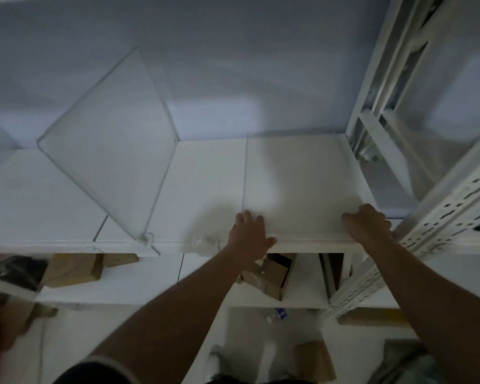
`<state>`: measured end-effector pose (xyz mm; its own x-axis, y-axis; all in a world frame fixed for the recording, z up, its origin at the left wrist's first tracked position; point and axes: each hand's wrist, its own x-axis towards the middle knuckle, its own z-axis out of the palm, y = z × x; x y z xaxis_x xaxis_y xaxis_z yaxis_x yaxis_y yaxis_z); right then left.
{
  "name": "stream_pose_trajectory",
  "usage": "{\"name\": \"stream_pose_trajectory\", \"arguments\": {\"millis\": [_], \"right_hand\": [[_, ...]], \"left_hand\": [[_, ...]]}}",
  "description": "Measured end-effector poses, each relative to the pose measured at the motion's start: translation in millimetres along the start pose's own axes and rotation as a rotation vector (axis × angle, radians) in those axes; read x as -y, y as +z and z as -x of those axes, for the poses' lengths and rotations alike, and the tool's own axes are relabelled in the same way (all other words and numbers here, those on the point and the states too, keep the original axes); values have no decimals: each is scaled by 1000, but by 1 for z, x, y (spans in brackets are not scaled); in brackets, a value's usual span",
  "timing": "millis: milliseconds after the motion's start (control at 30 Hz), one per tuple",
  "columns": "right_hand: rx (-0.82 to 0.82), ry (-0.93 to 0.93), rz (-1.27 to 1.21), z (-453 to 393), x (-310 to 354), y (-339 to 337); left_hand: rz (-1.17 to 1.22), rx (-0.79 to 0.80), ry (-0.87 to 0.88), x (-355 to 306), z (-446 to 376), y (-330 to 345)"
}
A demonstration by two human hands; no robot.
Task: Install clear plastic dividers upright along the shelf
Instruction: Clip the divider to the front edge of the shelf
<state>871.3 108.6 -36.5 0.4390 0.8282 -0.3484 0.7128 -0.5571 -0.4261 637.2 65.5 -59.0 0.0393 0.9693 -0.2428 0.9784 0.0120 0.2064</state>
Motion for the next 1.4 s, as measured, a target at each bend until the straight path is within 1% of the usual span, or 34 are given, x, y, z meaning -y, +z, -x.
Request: {"name": "stream_pose_trajectory", "arguments": {"millis": [67, 100, 267, 300, 367, 433, 467, 533, 633, 733, 800, 867, 933, 1033, 1100, 1167, 1300, 1400], "right_hand": [[-17, 65, -134, -6, 0, 0], [-19, 68, -196, -8, 0, -2], [-16, -79, -653, -10, 21, -30], [-2, -124, -750, -3, 31, -39], [24, -277, -936, 20, 57, -54], [60, -447, -1081, 55, 85, -59], [68, -510, -1099, 71, 97, -57], [71, -611, -1001, 100, 118, -44], [104, -761, -724, 130, 137, -18], [137, -810, -495, 143, 148, 7], [148, -785, -417, 149, 154, 18], [164, -735, -384, 153, 158, 27], [141, -715, -375, 159, 162, 34], [79, -693, -414, 170, 171, 40], [74, -665, -467, 181, 177, 46], [61, -659, -490, 193, 181, 52], [-12, -652, -457, 215, 185, 60], [-29, -669, -443, 226, 191, 61]], "left_hand": [[-26, -6, -10, 5, 1, 1], [-39, -14, -9, 7, 2, 1], [-151, -16, 45, 16, 6, -2], [-170, -9, 45, 19, 6, -5], [-163, 5, 35, 26, 6, -11], [-74, 31, 18, 34, 8, -17], [-25, 32, 15, 37, 10, -18], [75, 13, 7, 45, 17, -20], [177, -41, 0, 61, 34, -16], [182, -199, -44, 87, 52, -11], [238, -285, -84, 104, 63, -10], [327, -296, -74, 116, 69, -11], [377, -295, -50, 124, 68, -12], [451, -288, -26, 133, 67, -10], [502, -286, -11, 139, 65, -7], [556, -278, -1, 143, 63, -7], [628, -246, 8, 148, 57, -6], [706, -258, -4, 149, 58, -7]]}}
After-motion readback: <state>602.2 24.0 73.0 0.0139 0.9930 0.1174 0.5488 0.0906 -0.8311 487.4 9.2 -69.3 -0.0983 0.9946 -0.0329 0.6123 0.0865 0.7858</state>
